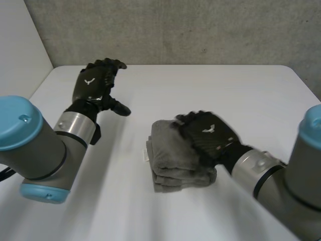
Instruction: Fold the towel.
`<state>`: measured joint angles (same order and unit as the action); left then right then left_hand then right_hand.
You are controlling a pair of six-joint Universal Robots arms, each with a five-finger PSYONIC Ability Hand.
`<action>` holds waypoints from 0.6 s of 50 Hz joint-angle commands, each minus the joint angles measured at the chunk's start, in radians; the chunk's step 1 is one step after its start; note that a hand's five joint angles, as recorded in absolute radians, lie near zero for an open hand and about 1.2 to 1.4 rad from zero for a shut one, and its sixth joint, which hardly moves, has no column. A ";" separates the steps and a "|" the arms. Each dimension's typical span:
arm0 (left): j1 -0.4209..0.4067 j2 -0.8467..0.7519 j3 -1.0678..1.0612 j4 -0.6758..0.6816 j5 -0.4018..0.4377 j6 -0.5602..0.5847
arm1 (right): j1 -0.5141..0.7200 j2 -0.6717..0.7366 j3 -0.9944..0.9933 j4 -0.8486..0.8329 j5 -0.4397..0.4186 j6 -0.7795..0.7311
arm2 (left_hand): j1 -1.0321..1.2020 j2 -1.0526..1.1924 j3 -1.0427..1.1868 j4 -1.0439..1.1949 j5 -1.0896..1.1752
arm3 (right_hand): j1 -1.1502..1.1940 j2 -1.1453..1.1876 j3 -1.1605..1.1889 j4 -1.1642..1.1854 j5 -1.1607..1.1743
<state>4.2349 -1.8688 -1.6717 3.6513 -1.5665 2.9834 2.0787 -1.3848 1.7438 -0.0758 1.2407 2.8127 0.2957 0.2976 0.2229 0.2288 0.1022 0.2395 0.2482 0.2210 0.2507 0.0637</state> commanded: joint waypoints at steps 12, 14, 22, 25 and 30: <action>-0.184 -0.239 0.076 -0.065 -0.001 0.015 | -0.180 0.205 -0.092 0.001 -0.007 0.307 | -0.021 -0.023 -0.048 -0.054 -0.002 | -0.065 -0.074 -0.046 -0.076 -0.064; -0.193 -0.254 0.076 -0.071 -0.003 0.028 | -0.178 0.227 -0.102 -0.004 -0.006 0.317 | -0.018 -0.020 -0.048 -0.054 0.001 | -0.065 -0.074 -0.046 -0.076 -0.064; -0.204 -0.296 0.063 -0.077 -0.009 0.115 | -0.169 0.303 -0.138 -0.058 -0.006 0.366 | -0.018 -0.020 -0.048 -0.054 0.001 | -0.065 -0.074 -0.046 -0.076 -0.064; -0.202 -0.315 0.063 -0.077 -0.012 0.138 | -0.166 0.328 -0.144 -0.078 -0.003 0.369 | -0.018 -0.020 -0.048 -0.054 0.001 | -0.065 -0.074 -0.046 -0.076 -0.064; -0.204 -0.337 0.070 -0.079 -0.055 0.150 | -0.150 0.357 -0.150 -0.084 0.003 0.360 | -0.018 -0.020 -0.048 -0.054 0.001 | -0.065 -0.074 -0.046 -0.076 -0.064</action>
<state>4.0303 -2.1853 -1.6069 3.5725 -1.5860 3.1173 1.9168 -1.0509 1.5988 -0.1504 1.2388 3.1790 0.2957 0.2975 0.2229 0.2288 0.1022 0.2347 0.2482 0.2210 0.2507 0.0638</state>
